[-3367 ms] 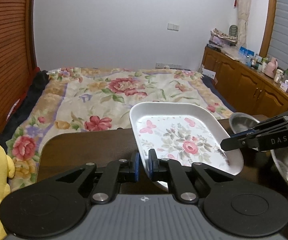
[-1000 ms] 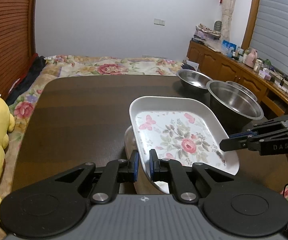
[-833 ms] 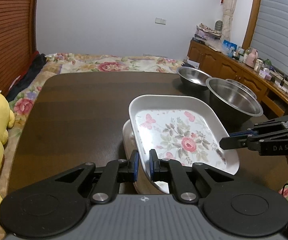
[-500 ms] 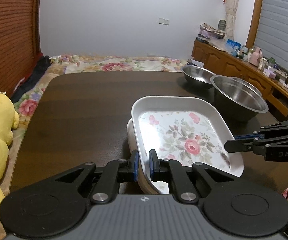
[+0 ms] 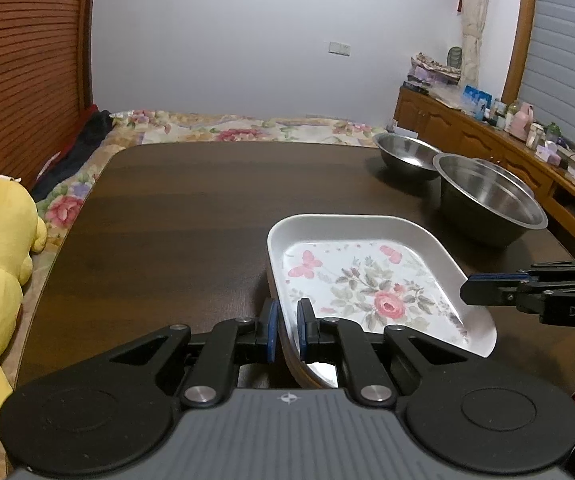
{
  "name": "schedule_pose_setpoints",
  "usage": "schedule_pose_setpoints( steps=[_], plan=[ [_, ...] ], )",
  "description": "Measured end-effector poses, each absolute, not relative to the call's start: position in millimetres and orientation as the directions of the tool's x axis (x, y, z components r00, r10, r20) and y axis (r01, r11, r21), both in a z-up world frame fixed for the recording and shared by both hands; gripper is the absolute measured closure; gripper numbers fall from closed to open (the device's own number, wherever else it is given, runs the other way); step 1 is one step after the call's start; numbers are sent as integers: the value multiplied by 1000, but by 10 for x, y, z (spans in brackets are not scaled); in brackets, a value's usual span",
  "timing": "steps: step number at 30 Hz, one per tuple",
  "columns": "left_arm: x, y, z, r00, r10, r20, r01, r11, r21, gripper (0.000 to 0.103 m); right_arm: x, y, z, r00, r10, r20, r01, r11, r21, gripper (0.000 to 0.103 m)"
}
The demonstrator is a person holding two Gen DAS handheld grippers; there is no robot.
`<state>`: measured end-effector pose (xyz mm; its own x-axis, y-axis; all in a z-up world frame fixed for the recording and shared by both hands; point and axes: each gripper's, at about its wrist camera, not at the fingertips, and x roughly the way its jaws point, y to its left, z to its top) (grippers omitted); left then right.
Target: Organize plates and bowls
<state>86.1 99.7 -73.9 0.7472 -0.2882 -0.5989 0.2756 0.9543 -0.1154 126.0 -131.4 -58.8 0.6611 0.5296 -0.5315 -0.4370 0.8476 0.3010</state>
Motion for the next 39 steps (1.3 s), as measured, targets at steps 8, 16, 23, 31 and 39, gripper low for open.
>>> schedule_pose_setpoints(
  steps=[8, 16, 23, 31, 39],
  plan=[
    [874, 1021, -794, 740, -287, -608, 274, 955, -117, 91, 1216, -1290, -593, 677, 520, -521, -444, 853, 275, 88],
    [857, 1037, -768, 746, -283, -603, 264, 957, -123, 88, 1200, -1289, -592, 677, 519, -521, -444, 853, 273, 87],
    [865, 1025, -670, 765, -280, -580, 261, 958, -117, 70, 1185, -1327, -539, 692, 516, -505, -440, 856, 270, 87],
    [961, 802, -577, 770, -306, -560, 300, 948, -105, 63, 1140, -1542, -385, 751, 483, -450, -411, 875, 255, 68],
    [1118, 372, -473, 764, -353, -540, 364, 927, -92, 61, 1185, -2012, -266, 824, 400, -402, -330, 915, 232, 68]
  ],
)
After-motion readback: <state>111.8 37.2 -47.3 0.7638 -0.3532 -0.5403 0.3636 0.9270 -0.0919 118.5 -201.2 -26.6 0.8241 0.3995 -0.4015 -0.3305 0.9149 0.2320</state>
